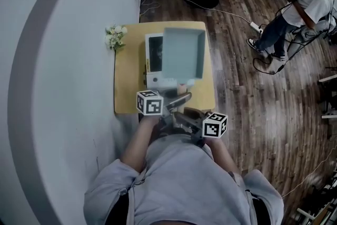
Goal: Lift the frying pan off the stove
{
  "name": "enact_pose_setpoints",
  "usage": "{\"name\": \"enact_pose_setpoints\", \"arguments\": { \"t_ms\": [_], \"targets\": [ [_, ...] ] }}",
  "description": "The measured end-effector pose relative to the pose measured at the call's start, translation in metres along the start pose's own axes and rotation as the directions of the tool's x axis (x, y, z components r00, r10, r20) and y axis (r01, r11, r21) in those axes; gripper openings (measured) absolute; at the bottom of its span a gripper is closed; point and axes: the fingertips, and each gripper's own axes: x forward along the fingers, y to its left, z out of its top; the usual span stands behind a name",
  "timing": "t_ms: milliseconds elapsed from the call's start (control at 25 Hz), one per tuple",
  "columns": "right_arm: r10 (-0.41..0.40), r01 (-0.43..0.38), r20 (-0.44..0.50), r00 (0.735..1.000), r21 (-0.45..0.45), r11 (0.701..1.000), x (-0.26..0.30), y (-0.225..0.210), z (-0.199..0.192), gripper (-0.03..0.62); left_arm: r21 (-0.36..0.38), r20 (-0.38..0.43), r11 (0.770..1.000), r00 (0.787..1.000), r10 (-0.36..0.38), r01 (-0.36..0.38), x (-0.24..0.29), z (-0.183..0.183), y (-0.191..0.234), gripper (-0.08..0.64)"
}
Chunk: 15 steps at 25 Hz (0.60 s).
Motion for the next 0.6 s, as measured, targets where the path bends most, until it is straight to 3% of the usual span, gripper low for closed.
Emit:
{"name": "enact_pose_setpoints", "arguments": {
  "t_ms": [600],
  "targets": [
    [-0.080, 0.082, 0.120, 0.990, -0.015, 0.996, -0.036, 0.001, 0.000, 0.129, 0.037, -0.087, 0.996, 0.993, -0.083, 0.086, 0.033, -0.019, -0.028, 0.161]
  ]
}}
